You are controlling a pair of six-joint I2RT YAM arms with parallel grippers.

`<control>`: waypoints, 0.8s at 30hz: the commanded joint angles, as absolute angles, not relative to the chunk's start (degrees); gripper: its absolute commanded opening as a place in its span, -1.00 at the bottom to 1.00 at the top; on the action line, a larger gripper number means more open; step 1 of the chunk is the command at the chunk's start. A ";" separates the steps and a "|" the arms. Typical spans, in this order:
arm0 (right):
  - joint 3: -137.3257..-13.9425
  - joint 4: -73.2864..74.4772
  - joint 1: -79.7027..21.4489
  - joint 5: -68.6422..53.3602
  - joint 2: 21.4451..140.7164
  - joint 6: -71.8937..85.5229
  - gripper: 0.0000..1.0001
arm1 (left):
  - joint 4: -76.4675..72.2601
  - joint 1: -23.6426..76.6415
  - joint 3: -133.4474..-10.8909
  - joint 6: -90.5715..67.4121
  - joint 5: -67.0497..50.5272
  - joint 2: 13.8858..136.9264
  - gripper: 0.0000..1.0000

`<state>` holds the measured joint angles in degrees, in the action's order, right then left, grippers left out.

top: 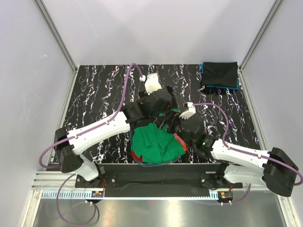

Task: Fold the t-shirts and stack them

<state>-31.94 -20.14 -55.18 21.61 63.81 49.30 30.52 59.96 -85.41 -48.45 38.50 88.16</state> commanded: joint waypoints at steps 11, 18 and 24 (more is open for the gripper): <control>-38.49 -16.72 -57.31 25.57 62.14 47.29 0.99 | 19.96 58.88 -82.45 -34.12 34.59 79.75 0.94; -37.80 10.44 -57.22 43.57 47.84 45.87 0.99 | 39.49 59.50 -82.71 -29.34 42.90 68.39 0.92; -30.25 19.34 -57.22 44.75 21.14 44.41 0.99 | 47.54 59.59 -69.54 -40.51 30.25 62.93 0.85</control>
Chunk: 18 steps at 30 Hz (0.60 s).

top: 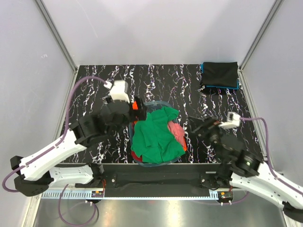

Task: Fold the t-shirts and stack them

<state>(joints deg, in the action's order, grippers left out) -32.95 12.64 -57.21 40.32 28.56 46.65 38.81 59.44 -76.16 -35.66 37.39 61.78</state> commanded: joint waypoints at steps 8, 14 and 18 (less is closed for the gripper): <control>-34.01 30.67 -57.22 42.63 19.50 44.56 0.99 | 47.46 64.32 -60.21 -46.66 20.04 65.47 0.60; -34.45 32.43 -57.22 42.10 22.94 47.37 0.99 | 47.37 66.36 -56.95 -49.66 19.51 66.53 0.36; -33.14 32.34 -57.22 41.84 23.03 48.69 0.99 | 46.93 66.62 -57.13 -49.75 20.13 66.97 0.26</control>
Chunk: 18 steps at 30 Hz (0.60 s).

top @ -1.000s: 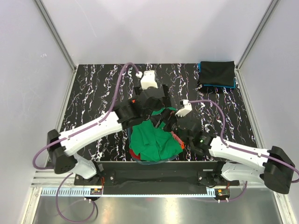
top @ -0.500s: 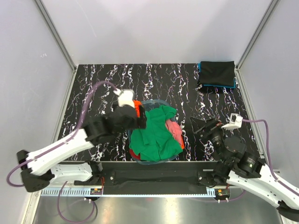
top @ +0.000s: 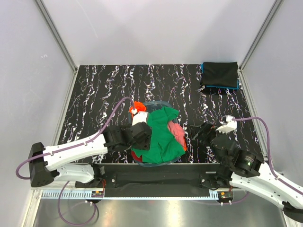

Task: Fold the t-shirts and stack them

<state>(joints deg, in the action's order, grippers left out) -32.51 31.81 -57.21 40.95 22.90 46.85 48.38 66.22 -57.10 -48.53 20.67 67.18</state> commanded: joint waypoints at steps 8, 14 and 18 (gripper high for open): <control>-31.47 31.91 -57.30 38.85 25.74 49.31 0.99 | 47.11 66.53 -60.73 -49.22 25.66 70.14 -1.00; -34.71 31.11 -57.04 31.21 41.35 46.68 0.99 | 57.34 64.87 -72.22 -47.20 39.08 64.70 -1.00; -40.67 31.11 -54.94 26.56 52.98 45.09 0.99 | 62.23 62.23 -85.13 -42.47 49.81 57.06 -1.00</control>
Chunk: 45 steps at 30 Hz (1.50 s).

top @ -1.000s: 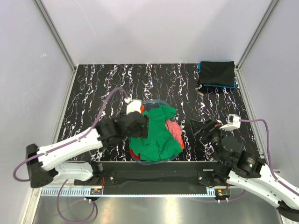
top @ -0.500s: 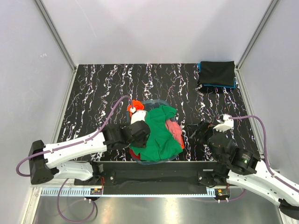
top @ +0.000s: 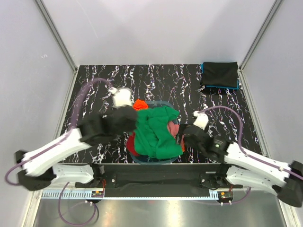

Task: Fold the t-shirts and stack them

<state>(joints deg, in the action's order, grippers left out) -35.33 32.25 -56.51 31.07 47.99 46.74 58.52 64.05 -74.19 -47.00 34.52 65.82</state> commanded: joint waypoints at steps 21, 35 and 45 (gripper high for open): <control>-48.43 16.09 -46.93 8.35 80.76 40.87 0.76 | 53.96 61.87 -130.72 -14.78 44.06 62.46 -1.00; -46.23 18.70 -35.96 9.14 78.16 38.68 -1.00 | 34.45 61.96 -138.87 3.86 38.31 66.97 -1.00; -43.68 31.37 -25.84 24.51 60.13 30.24 -0.67 | 32.17 61.96 -119.82 3.60 45.34 58.20 -1.00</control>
